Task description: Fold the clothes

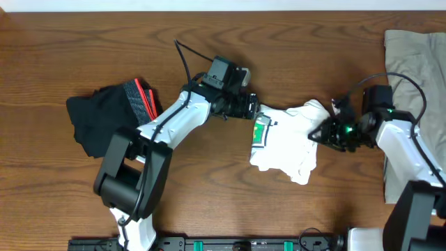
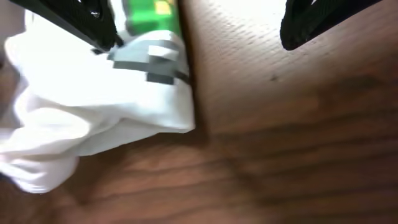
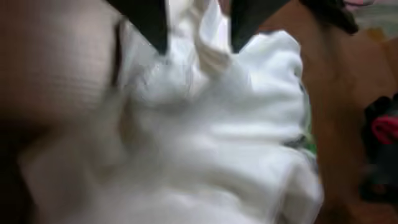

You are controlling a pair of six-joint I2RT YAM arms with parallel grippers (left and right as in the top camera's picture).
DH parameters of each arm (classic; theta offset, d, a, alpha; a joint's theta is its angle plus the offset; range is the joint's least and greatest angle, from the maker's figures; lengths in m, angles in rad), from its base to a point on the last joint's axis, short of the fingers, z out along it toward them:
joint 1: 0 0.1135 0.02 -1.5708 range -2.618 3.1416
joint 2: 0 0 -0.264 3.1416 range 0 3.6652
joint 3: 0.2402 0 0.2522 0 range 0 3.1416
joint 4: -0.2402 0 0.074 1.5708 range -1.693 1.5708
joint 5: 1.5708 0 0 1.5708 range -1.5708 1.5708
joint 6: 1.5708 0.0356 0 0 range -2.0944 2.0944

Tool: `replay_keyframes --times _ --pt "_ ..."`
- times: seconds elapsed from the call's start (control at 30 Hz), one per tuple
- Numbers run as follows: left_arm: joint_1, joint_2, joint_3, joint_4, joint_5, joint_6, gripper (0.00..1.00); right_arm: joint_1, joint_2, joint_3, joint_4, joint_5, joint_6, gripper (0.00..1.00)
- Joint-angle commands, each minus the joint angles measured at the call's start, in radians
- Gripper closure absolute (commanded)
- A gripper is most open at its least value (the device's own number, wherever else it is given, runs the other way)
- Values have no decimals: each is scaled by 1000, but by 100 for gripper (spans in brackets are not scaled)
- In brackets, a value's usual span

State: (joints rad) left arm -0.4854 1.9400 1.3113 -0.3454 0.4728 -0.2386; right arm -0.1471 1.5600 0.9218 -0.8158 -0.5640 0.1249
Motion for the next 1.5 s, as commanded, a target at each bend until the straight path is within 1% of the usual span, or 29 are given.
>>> replay_keyframes --times 0.0,0.03,0.1,0.17,0.2,0.23,0.27,0.3,0.4,0.5,0.57,0.6,0.67,0.73,0.8,0.87,1.07,1.2,1.33,1.37,1.4,1.47 --pt "8 -26 14 -35 18 5 14 -2 -19 7 -37 254 155 78" --pt "15 -34 14 -49 18 6 14 -2 -19 5 -37 312 184 78" --pt "27 -48 14 -75 35 6 14 -2 -18 4 -17 319 159 76" --pt "32 -53 14 -104 79 6 13 -2 -18 4 3 256 101 60" --pt "31 -52 14 -119 86 6 13 -2 -18 4 13 232 91 50" --pt "27 -46 13 -135 85 6 13 -1 -17 4 22 217 81 43" --pt "19 -38 12 -143 86 5 11 -1 -17 4 31 209 75 38" --pt "11 -31 12 -148 86 5 10 0 -17 4 37 206 71 38" --pt "-20 -8 7 -145 86 5 8 11 -17 2 55 195 68 48" --pt "-61 24 6 -144 86 5 7 37 -16 -18 114 125 40 62" --pt "-84 46 6 -142 85 -3 7 62 -16 -42 165 87 35 78" --pt "-97 63 6 -136 85 -18 7 82 -16 -64 209 50 34 90" --pt "-109 80 6 -131 85 -40 7 107 -16 -97 268 24 27 99" --pt "-115 90 5 -128 85 -56 7 126 -15 -129 311 63 49 99" --pt "-117 95 5 -120 85 -78 7 137 -15 -160 323 203 144 99" --pt "-120 96 5 -106 85 -102 7 139 -15 -191 340 290 194 99" --pt "-142 97 5 -48 149 -151 7 139 -15 -237 376 304 194 99" --pt "-171 97 5 -10 153 -187 9 139 -15 -249 380 306 197 99" --pt "-202 97 5 15 186 -188 20 139 -15 -251 382 306 197 99" --pt "-211 97 5 20 191 -187 25 139 -15 -251 382 306 197 99" --pt "-219 97 5 22 193 -187 32 139 -15 -251 382 306 197 99" --pt "-234 97 5 18 194 -185 49 139 -15 -251 381 306 197 99"
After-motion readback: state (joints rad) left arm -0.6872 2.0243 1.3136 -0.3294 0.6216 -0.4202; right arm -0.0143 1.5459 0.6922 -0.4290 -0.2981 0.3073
